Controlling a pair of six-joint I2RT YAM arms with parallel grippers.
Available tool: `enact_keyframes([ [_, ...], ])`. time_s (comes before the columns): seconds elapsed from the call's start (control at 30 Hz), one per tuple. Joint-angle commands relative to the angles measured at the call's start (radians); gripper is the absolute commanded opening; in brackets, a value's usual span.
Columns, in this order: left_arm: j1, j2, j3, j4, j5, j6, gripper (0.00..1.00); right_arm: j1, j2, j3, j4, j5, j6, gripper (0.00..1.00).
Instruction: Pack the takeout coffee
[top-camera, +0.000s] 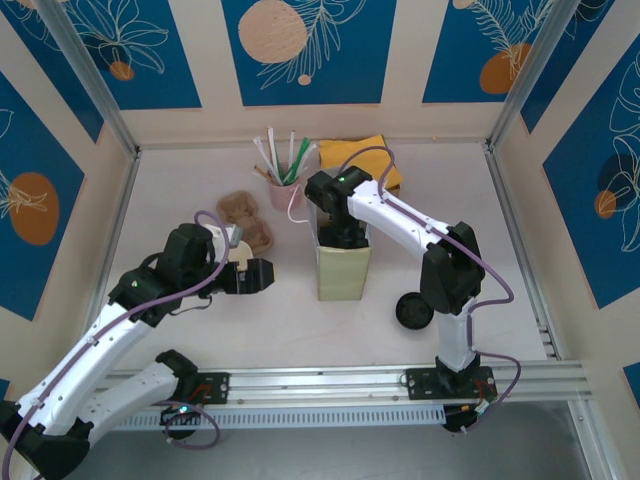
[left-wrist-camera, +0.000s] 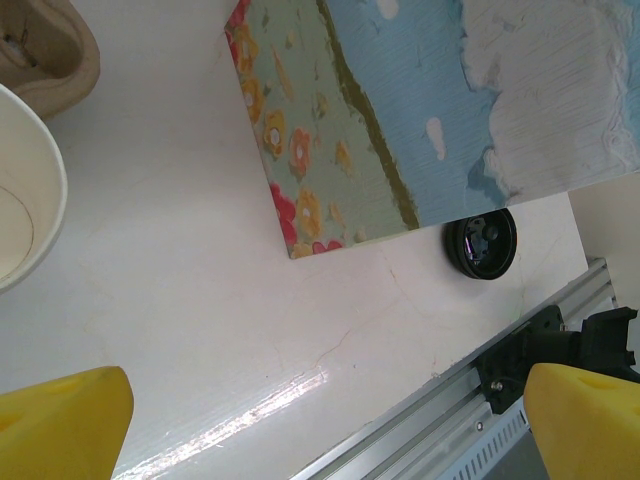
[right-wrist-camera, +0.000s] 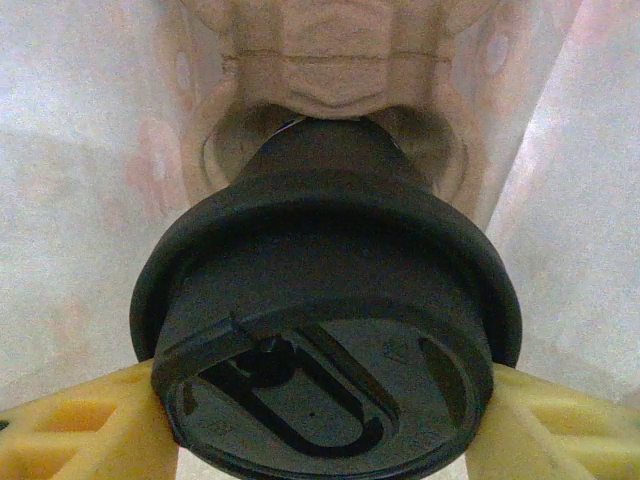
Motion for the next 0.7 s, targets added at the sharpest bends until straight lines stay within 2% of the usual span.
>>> enact_keyframes([
  [0.0, -0.008, -0.015, 0.001, 0.007, -0.002, -0.007, 1.00, -0.006, 0.077, -0.029, 0.018, 0.010, -0.011, 0.64],
  [0.27, -0.008, -0.048, 0.003, 0.025, -0.026, -0.014, 1.00, -0.005, 0.076, -0.023, 0.016, 0.009, -0.011, 0.64],
  [0.67, -0.009, -0.114, 0.014, 0.008, -0.144, -0.013, 1.00, -0.005, 0.078, -0.014, 0.011, 0.010, -0.014, 0.65],
])
